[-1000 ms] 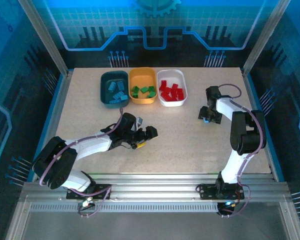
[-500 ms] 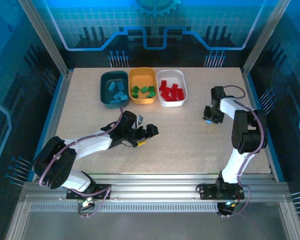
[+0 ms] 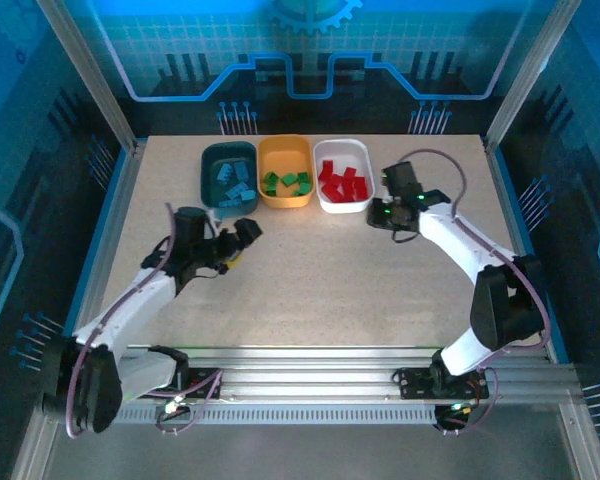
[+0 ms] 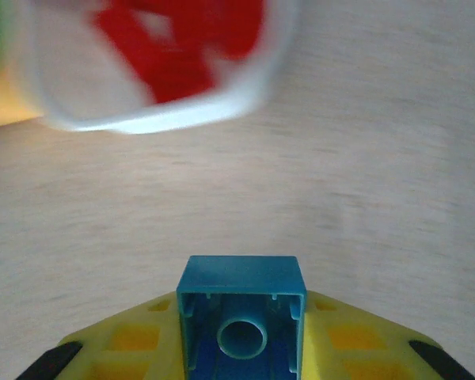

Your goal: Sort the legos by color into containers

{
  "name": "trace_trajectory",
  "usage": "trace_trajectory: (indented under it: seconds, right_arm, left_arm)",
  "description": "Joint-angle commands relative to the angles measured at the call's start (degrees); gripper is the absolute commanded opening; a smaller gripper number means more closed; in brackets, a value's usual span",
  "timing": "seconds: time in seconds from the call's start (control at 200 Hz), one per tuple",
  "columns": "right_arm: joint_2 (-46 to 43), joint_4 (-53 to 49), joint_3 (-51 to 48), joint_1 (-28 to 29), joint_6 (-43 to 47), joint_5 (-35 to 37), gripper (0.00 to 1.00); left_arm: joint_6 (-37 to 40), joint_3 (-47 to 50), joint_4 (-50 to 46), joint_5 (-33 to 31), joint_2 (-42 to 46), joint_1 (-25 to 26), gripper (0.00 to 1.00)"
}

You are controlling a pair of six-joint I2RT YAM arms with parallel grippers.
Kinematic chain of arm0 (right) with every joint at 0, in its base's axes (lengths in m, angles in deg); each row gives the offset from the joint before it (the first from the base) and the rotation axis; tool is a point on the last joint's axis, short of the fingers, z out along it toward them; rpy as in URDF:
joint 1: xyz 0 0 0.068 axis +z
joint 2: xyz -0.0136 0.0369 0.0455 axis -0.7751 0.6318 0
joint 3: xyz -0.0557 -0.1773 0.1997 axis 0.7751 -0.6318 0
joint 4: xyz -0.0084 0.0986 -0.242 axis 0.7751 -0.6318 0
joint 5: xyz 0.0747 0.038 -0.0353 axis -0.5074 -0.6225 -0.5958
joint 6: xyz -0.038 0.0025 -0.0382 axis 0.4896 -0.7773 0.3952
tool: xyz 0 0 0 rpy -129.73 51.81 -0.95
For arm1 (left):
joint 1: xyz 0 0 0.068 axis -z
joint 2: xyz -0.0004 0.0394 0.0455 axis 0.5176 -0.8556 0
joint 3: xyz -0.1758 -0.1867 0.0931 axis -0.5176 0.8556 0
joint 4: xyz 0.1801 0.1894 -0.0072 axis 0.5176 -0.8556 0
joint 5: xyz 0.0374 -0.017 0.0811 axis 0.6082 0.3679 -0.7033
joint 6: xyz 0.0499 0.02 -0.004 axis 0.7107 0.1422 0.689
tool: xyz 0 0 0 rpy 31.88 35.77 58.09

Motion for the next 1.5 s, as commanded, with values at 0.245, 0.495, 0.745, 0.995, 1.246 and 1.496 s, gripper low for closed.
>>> trace_trajectory:
  seconds: [0.245, 0.495, 0.745, 0.995, 1.246, 1.496]
  right_arm:
    - [21.61, 2.17, 29.21, 20.06, -2.43, -0.79, 0.28]
    - [41.0, 0.87, 53.62, 21.6, -0.89, -5.35, 0.28]
    - [59.9, -6.58, 79.16, 21.92, 2.61, -9.57, 0.29]
    - [62.49, -3.56, 83.62, 21.46, 4.47, -7.47, 0.75]
    - [45.93, -3.22, 73.16, 24.42, 11.37, -2.92, 0.89]
    - [4.7, 20.52, 19.74, 27.08, 19.09, 10.45, 1.0]
  left_arm:
    - [-2.47, 8.46, -4.87, 14.28, 3.23, -21.1, 0.99]
    - [-5.02, 11.65, -3.91, 17.7, 3.21, -28.89, 0.99]
    - [-3.73, 11.57, -2.73, 21.29, 3.09, -31.33, 0.99]
    - [-3.54, 11.74, 1.23, 25.2, 3.6, -31.4, 0.99]
    - [-3.59, 9.39, -1.13, 23.91, 10.94, -30.94, 0.99]
    - [9.45, -7.16, -23.74, -11.38, 20.31, -14.6, 0.99]
